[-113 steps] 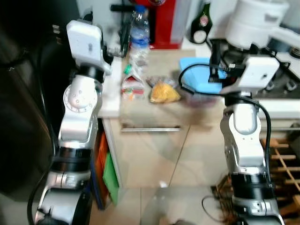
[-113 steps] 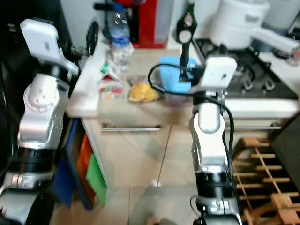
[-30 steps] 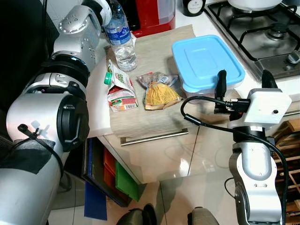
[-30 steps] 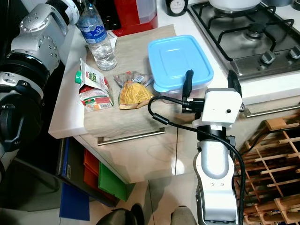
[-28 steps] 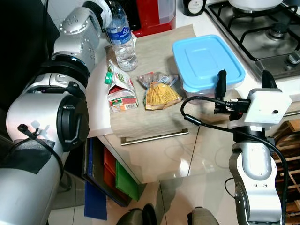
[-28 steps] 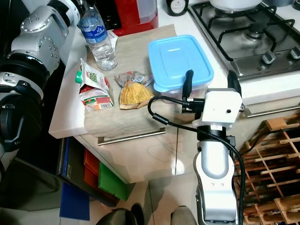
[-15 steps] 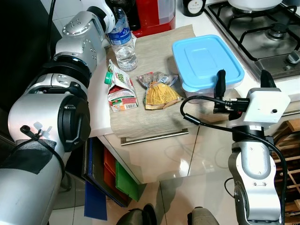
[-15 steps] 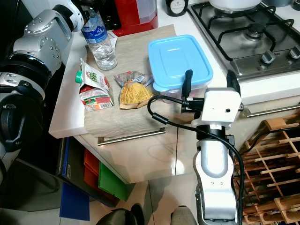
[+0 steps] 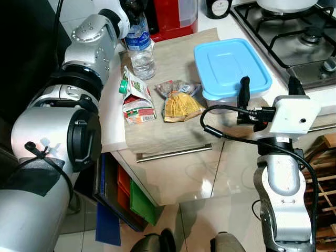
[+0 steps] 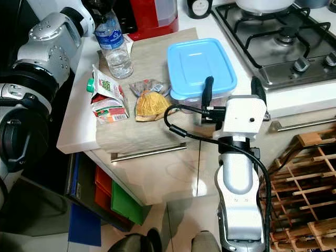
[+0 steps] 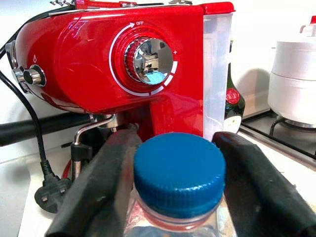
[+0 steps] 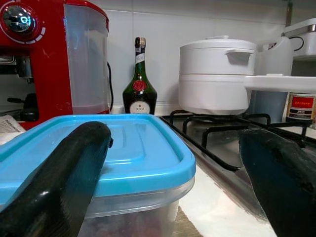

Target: Restocking fridge

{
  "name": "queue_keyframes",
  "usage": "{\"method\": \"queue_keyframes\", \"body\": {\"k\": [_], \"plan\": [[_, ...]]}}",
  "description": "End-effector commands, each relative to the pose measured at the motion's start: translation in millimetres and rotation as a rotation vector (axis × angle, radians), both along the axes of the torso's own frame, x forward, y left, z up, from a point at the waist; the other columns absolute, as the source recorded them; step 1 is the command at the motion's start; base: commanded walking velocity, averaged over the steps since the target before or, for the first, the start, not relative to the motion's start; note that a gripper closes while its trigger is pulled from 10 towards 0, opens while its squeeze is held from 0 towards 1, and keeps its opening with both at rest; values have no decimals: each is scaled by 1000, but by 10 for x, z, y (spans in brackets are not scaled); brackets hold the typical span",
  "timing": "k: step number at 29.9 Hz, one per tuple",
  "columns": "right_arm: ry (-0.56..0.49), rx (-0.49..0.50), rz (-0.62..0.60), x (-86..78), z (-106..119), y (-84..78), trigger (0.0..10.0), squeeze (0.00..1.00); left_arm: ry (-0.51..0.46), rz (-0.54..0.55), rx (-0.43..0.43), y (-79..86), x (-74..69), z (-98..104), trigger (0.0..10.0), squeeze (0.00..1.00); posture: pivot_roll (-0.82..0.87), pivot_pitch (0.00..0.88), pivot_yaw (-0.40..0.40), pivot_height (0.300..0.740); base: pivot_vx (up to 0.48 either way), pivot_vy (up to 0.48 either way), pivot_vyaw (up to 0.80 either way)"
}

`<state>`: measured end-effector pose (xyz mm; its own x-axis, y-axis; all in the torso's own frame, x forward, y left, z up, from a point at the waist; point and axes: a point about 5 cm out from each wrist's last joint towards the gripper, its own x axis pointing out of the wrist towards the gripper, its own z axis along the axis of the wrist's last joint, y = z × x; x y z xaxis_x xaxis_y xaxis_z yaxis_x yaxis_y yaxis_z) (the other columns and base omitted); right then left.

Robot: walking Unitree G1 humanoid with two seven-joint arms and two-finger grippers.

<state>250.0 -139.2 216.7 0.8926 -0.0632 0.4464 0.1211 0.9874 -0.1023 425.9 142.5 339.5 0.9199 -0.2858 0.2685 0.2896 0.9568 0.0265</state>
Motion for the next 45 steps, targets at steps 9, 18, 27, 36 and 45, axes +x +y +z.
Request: {"method": "queue_keyframes", "body": {"k": [9, 18, 27, 36, 45], "plan": [[25, -7, 14, 151, -39, -40, 10000, 0, 84, -17, -27, -20, 19, -281, 0, 0, -246, 64, 165, 740, 0, 0, 0], [6, -10, 12, 244, -7, -62, 10000, 0, 62, -40, -36, -88, 13, -261, 0, 0, -238, 11, 165, 740, 0, 0, 0], [-19, -16, 12, 282, 16, -77, 10000, 0, -70, -69, -56, -129, -27, 17, 0, 0, -227, 0, 147, 740, 0, 0, 0], [-18, -28, 23, 338, -7, -64, 10000, 0, -268, -17, -82, -53, -113, 352, 0, 0, -206, 0, 128, 740, 0, 0, 0], [-44, -37, 29, 364, 16, -22, 10000, 0, -555, 201, 1, 265, -322, 867, 0, 0, -199, 0, 139, 740, 0, 0, 0]]}}
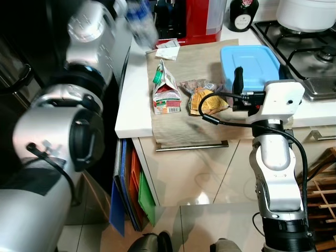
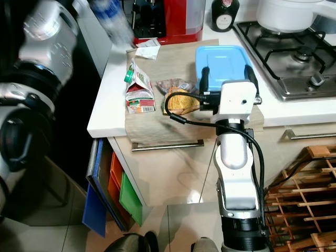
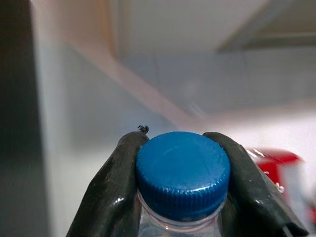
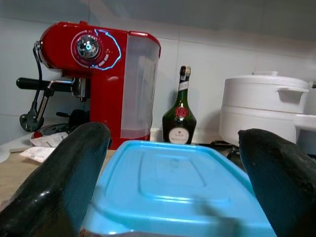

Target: Restocking fridge

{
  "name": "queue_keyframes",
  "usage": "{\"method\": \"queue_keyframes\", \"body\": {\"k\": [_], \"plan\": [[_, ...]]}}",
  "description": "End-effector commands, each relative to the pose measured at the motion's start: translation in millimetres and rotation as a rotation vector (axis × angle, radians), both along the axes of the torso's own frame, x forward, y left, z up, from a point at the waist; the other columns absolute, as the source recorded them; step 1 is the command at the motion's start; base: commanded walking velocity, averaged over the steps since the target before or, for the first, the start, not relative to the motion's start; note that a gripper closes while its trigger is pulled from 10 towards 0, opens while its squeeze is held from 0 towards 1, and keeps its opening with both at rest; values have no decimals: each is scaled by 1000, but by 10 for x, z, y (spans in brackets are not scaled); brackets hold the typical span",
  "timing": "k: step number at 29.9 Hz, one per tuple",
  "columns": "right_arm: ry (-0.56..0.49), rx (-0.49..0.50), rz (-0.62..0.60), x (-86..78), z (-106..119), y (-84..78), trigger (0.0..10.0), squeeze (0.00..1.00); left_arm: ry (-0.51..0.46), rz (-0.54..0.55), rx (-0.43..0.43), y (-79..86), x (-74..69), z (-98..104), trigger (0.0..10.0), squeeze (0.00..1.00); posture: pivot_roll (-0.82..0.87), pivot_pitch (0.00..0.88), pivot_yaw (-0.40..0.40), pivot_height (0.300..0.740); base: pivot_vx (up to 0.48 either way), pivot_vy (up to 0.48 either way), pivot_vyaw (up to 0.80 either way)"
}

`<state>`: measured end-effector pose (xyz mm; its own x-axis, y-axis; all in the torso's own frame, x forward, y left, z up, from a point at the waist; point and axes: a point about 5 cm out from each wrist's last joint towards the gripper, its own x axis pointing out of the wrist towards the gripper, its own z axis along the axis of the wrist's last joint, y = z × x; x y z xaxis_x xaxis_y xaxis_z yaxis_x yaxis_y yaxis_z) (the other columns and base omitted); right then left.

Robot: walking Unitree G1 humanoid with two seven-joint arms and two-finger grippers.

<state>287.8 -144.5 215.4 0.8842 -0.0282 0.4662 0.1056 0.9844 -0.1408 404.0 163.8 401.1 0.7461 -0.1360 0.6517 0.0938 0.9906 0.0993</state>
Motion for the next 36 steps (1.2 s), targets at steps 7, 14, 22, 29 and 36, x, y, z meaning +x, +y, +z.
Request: {"method": "queue_keyframes", "body": {"k": [7, 14, 22, 29, 36], "plan": [[-152, 7, -110, -133, 247, -176, 10000, 0, -96, -142, 109, 105, -161, 132, 0, 0, -188, 0, 137, 740, 0, 0, 0], [-163, -4, -122, -142, 268, -231, 10000, 0, -99, -201, 119, 112, -365, -53, 0, 0, -155, 0, 96, 740, 0, 0, 0], [-163, -34, -100, -152, 312, -269, 10000, 0, -31, -143, 136, 210, -735, -469, 0, 0, -98, 0, 34, 740, 0, 0, 0], [-154, -31, -65, -114, 281, -199, 10000, 0, 43, -109, 60, 77, -935, -757, 10000, 0, -71, 0, 13, 740, 0, 0, 0], [-144, -42, -39, -56, 195, -106, 10000, 0, 197, -169, 105, -198, -874, -1230, 10000, 0, -72, 0, 27, 740, 0, 0, 0]]}}
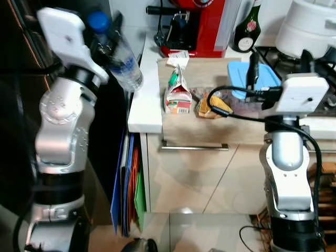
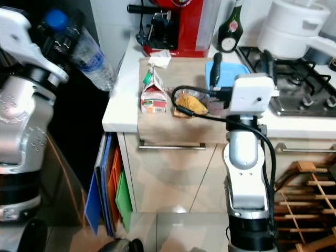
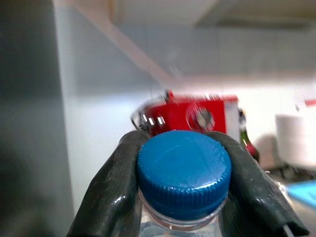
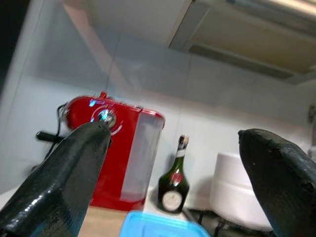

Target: Restocking fridge

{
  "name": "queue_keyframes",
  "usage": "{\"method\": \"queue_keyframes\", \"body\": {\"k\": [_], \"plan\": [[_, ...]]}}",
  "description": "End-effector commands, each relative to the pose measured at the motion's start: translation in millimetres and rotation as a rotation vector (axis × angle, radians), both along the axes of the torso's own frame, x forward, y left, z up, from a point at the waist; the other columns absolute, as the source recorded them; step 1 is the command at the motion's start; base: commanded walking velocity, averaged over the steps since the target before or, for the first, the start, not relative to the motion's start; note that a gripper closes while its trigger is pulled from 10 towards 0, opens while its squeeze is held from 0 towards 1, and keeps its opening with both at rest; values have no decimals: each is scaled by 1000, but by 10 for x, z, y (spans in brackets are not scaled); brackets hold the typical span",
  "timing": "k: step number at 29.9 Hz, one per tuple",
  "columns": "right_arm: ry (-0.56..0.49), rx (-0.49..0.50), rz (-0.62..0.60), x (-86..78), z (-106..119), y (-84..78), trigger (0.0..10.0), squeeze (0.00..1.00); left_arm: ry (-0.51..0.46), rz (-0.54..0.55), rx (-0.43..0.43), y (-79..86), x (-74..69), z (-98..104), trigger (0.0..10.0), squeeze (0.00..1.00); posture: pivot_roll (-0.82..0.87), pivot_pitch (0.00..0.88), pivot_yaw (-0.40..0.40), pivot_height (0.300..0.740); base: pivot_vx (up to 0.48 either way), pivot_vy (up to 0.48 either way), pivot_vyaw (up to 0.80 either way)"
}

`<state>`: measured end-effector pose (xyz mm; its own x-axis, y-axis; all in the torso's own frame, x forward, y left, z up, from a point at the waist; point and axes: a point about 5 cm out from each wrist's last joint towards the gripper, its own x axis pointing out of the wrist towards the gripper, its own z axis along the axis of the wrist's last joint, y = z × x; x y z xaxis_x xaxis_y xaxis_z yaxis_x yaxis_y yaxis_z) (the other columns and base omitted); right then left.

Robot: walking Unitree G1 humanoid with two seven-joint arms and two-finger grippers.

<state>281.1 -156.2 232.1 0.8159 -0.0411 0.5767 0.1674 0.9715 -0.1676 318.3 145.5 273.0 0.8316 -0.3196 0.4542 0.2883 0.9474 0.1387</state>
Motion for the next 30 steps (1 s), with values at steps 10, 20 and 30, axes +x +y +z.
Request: {"method": "queue_keyframes", "body": {"k": [10, 20, 30], "plan": [[40, 19, 29, 55, -83, 27, 10000, 0, 50, 6, 14, -90, -15, -104, 10000, 0, -92, 0, 38, 740, -280, 0, 0], [64, 5, 48, 90, -127, 41, 10000, 0, 73, 27, -19, -152, -55, -177, 10000, 0, -91, 0, 24, 740, -357, 0, 0], [91, 4, 61, 103, -178, 57, 10000, 0, 94, 39, -39, -179, -71, -233, 10000, 0, -95, 0, 22, 740, -348, 0, 0]]}}
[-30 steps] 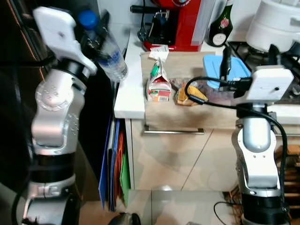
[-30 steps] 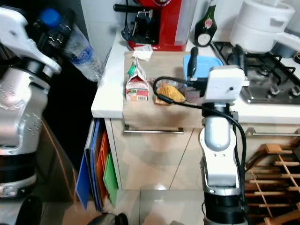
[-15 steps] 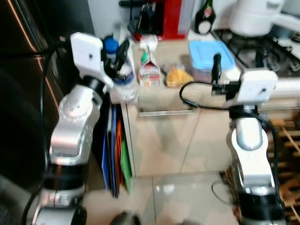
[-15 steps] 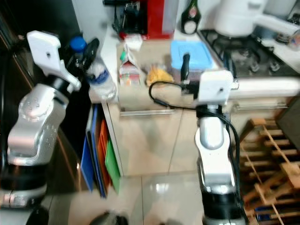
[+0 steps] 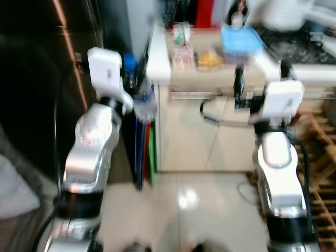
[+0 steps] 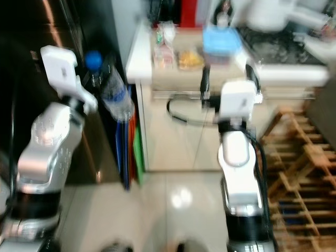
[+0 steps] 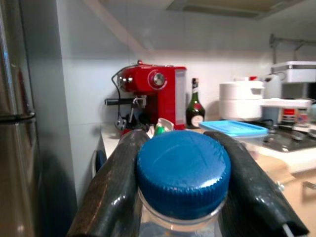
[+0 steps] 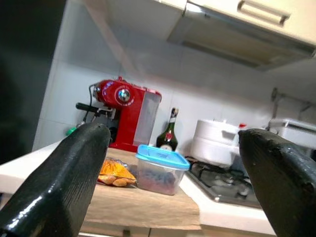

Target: Restocking fridge

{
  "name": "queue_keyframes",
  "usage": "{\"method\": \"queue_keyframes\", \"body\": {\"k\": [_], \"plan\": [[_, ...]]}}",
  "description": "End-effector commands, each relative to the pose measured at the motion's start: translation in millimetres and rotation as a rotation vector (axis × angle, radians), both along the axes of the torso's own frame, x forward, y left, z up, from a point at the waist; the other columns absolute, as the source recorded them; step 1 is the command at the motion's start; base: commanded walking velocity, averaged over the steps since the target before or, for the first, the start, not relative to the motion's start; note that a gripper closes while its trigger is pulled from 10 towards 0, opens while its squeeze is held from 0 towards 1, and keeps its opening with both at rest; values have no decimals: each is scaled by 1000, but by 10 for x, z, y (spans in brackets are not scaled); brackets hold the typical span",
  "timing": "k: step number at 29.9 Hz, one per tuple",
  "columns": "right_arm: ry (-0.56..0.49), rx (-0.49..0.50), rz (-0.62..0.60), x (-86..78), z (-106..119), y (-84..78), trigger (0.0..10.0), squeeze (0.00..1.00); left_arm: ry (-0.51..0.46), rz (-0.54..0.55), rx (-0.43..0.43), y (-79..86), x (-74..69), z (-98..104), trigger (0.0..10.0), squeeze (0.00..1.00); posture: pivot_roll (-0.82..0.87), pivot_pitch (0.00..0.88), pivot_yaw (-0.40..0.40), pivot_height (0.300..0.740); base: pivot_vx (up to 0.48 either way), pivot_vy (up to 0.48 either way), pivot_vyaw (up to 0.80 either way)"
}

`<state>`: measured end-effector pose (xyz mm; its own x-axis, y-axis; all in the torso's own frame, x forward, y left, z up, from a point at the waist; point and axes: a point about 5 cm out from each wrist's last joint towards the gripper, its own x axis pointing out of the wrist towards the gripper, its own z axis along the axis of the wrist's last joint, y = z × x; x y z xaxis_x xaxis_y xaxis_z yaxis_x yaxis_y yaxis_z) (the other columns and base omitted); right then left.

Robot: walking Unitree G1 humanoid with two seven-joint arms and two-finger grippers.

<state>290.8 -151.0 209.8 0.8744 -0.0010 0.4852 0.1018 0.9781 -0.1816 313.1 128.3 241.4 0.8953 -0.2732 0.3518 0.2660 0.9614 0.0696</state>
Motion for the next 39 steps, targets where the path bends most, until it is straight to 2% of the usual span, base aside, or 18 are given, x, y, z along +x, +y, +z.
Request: {"method": "queue_keyframes", "body": {"k": [1, 7, 11, 13, 17, 24, 29, 39], "plan": [[-16, 5, 13, 6, 43, 8, 10000, 0, -34, 6, -6, -6, -21, 79, 10000, 0, -95, 0, 21, 740, -345, 0, 0], [0, 2, 15, 9, 10, 10, 10000, 0, -15, 11, -1, -20, -27, 19, 10000, 0, -97, 0, 21, 740, -326, 0, 0], [4, 1, 16, 10, 2, 10, 10000, 0, -12, 9, -4, -22, -31, 11, 10000, 0, -98, 0, 23, 740, 0, 0, 0], [16, 3, 15, 12, -22, 2, 10000, 0, 10, -4, -29, -22, -44, -34, 10000, 0, -100, 0, 24, 740, 0, 0, 0], [40, 15, 12, 23, -65, -15, 10000, 0, 37, -23, -8, -46, -70, -137, 10000, 0, -99, 0, 24, 740, 0, 0, 0], [63, 22, 22, 33, -94, -4, 10000, 0, 103, 2, -6, -39, -47, -327, 10000, 0, -105, 0, 23, 740, 0, -461, 0], [77, 52, 3, 50, -98, -56, 10000, 0, 111, 15, -10, -14, -36, -341, 10000, 0, -109, 1, 23, 740, 0, -461, 0], [80, 44, 7, 65, -94, -64, 10000, 0, 104, -6, -4, -85, -35, -350, 10000, 0, -116, 1, 18, 740, 0, -466, 0]]}}
